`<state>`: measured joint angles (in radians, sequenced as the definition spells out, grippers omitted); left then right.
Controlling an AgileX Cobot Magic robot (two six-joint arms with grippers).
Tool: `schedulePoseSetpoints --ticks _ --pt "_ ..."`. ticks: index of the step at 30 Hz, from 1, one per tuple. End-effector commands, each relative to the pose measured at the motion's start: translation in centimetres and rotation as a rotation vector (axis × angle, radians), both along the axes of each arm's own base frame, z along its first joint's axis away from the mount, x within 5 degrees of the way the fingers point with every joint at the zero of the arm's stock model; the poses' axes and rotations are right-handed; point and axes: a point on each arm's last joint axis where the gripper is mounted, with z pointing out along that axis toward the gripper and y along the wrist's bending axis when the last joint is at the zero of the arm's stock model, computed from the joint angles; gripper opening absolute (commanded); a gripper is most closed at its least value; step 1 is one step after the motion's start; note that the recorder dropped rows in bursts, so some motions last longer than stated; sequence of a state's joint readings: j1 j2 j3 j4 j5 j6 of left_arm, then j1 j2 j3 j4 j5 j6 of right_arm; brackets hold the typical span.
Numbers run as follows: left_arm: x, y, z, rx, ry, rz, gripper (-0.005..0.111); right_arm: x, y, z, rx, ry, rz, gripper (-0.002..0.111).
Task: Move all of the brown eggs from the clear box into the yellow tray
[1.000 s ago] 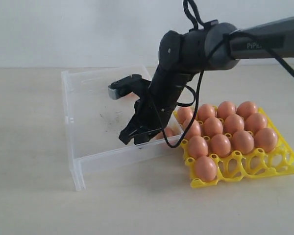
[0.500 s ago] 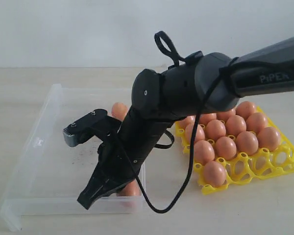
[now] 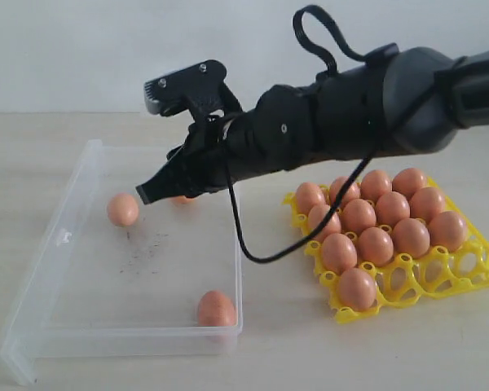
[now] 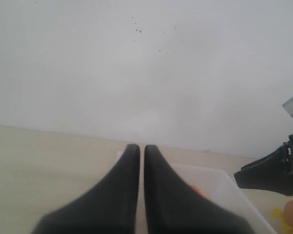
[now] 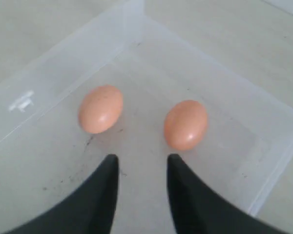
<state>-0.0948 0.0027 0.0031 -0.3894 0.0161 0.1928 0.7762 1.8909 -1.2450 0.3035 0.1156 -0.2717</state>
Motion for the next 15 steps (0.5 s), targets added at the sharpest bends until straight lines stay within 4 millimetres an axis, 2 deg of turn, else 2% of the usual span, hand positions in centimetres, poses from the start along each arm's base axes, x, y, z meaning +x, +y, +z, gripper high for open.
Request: schedulePoseSetpoints --ticks 1,9,15 --pt "0.0 0.0 0.3 -0.02 -0.019 -0.003 0.004 2.3 0.8 -0.5 0.011 0.129 -0.057 0.054" --pt "0.0 0.0 0.3 -0.02 -0.019 -0.003 0.004 5.5 3.6 -2.2 0.049 0.204 -0.105 0.054" --pt "0.0 0.0 0.3 -0.02 -0.019 -0.003 0.004 6.5 4.4 -4.3 0.033 0.242 -0.14 0.054"
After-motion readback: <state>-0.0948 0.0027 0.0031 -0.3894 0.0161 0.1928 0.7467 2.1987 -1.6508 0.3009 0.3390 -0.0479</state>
